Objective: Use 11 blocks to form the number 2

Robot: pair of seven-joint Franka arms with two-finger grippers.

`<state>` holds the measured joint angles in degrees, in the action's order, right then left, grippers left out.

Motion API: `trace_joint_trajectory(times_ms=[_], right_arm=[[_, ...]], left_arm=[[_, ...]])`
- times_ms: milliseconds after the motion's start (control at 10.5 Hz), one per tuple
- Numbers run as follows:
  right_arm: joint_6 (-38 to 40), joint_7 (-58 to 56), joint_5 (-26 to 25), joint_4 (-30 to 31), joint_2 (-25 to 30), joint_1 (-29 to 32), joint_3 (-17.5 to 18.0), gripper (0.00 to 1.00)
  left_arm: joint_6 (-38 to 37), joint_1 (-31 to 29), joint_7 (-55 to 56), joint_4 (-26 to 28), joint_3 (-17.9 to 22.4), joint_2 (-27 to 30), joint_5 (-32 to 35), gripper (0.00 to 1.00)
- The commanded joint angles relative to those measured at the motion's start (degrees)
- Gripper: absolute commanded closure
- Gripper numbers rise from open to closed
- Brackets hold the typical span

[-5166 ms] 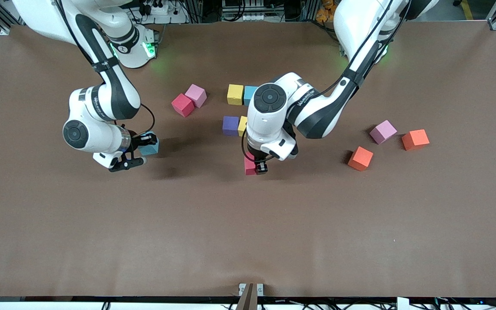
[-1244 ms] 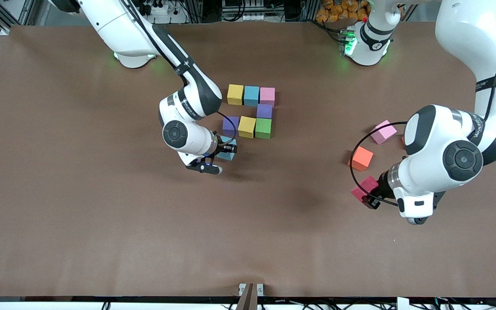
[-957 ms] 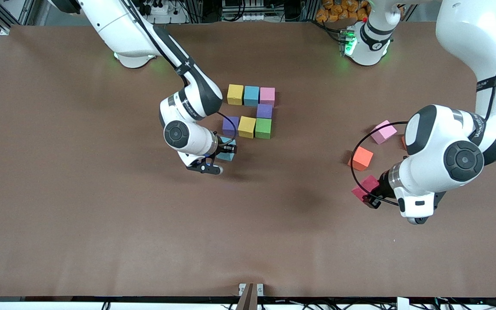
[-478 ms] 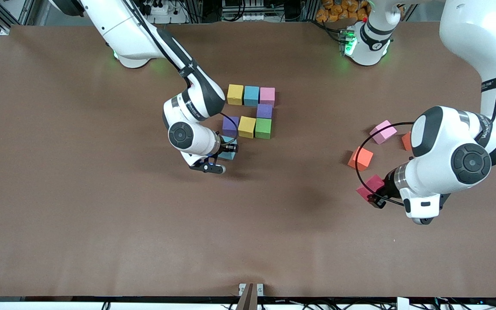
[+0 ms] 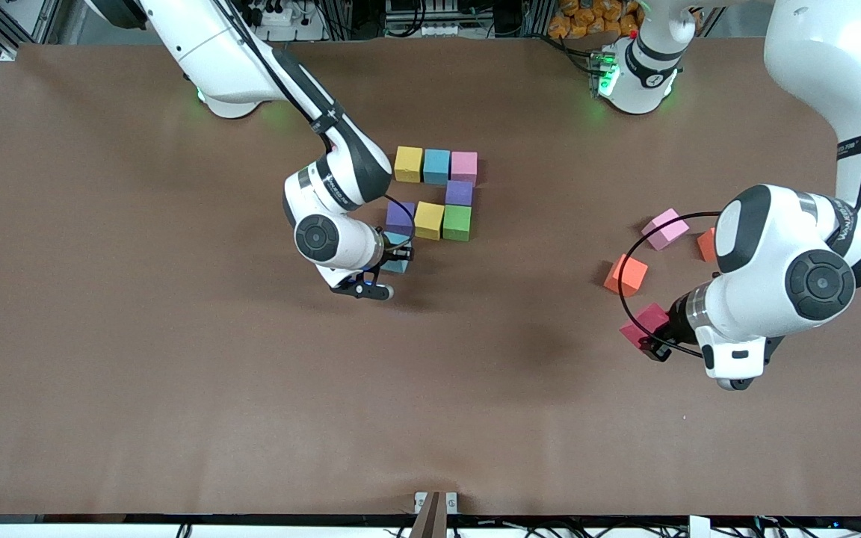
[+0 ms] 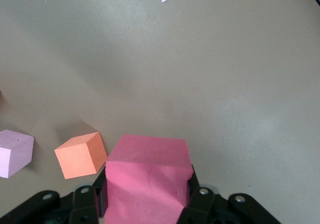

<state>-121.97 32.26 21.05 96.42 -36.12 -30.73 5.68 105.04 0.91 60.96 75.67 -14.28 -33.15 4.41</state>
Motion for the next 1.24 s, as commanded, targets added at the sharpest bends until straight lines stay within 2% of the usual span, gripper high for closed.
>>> trace_joint_trajectory(times_ms=[0, 478, 1148], right_arm=[[3.8, 0.2, -0.7, -3.9, -1.9, -1.2, -1.0, 0.58], [3.2, 0.0, -0.9, -5.5, -4.4, -2.1, -1.8, 0.58], [3.2, 0.3, -1.7, -5.4, -4.9, -2.8, -1.8, 0.58]], left_arm=[[-0.7, -0.4, -1.3, 1.0, 0.0, 1.2, -1.0, 0.9], [-0.7, -0.5, -1.4, 1.0, 0.0, 1.2, -0.8, 0.9], [-0.7, -1.2, -2.0, 1.1, 0.0, 1.2, -1.3, 0.9]])
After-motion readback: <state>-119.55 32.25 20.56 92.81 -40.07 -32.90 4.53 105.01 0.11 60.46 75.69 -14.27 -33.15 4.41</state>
